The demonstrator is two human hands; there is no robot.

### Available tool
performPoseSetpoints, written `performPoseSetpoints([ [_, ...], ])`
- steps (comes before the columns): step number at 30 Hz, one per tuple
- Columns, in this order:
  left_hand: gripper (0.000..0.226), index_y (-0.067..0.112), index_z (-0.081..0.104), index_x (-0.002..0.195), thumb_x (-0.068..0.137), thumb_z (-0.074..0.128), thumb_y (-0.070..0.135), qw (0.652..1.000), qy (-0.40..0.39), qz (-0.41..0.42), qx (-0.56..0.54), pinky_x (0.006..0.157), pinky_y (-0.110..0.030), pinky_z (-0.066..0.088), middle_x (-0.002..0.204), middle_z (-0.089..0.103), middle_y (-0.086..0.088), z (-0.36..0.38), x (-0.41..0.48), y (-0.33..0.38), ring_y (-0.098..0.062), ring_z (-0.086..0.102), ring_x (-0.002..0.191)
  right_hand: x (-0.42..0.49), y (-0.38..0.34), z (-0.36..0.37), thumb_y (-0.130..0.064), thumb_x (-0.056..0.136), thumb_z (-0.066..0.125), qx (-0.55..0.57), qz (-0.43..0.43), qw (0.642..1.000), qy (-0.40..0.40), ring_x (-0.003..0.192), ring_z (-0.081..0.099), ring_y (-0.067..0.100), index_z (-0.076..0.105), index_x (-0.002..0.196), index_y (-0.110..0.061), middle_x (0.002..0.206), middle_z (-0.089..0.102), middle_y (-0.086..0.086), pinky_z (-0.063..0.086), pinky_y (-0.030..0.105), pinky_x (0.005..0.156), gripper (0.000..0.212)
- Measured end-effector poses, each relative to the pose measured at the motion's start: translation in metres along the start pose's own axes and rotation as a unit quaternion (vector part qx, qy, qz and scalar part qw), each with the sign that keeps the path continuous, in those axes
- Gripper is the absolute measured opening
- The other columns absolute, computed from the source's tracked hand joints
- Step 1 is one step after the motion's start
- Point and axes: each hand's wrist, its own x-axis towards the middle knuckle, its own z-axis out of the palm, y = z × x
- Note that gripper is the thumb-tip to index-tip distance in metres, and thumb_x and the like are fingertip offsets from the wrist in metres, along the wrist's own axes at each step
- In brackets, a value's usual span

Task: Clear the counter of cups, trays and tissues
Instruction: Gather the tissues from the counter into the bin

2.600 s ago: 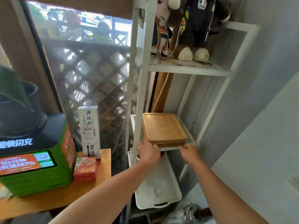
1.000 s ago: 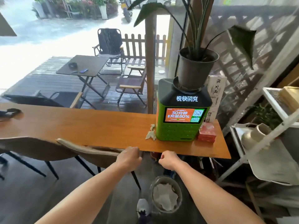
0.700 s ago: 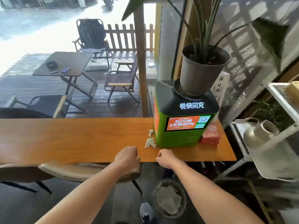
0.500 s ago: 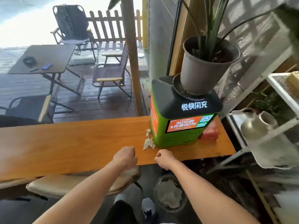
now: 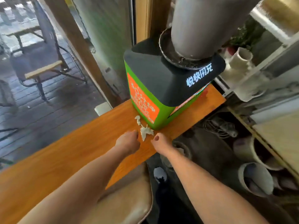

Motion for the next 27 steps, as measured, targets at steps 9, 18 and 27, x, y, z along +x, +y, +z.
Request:
performPoseSetpoints([
  [9, 0.034, 0.024, 0.052, 0.127, 0.094, 0.06, 0.026, 0.986, 0.144, 0.078, -0.02, 0.058, -0.029, 0.049, 0.122, 0.054, -0.008, -0.016, 0.062, -0.02, -0.024, 0.062, 0.092, 0.015, -0.027, 0.068, -0.043, 0.088, 0.064, 0.069, 0.037, 0.983, 0.165, 0.102, 0.062, 0.03, 0.06, 0.108, -0.013, 0.11, 0.067, 0.009, 0.052, 0.04, 0.081, 0.037],
  [18, 0.03, 0.027, 0.059, 0.125, 0.095, 0.057, 0.032, 0.98, 0.11, 0.165, 0.035, 0.064, -0.031, 0.04, 0.121, 0.048, -0.008, -0.001, 0.084, -0.025, -0.027, 0.056, 0.095, 0.022, -0.017, 0.094, -0.037, 0.093, 0.058, 0.034, 0.035, 0.963, 0.265, 0.09, 0.064, 0.022, 0.062, 0.097, -0.022, 0.099, 0.066, 0.0, 0.055, 0.041, 0.071, 0.017],
  [27, 0.018, 0.018, 0.056, 0.111, 0.099, 0.051, 0.03, 0.99, 0.105, 0.096, -0.009, 0.068, -0.035, 0.054, 0.107, 0.054, -0.007, 0.013, 0.06, -0.043, -0.022, 0.056, 0.085, 0.009, -0.01, 0.1, -0.019, 0.091, 0.061, -0.006, -0.026, 0.974, 0.226, 0.095, 0.06, 0.026, 0.066, 0.093, -0.014, 0.112, 0.056, 0.003, 0.049, 0.037, 0.072, 0.007],
])
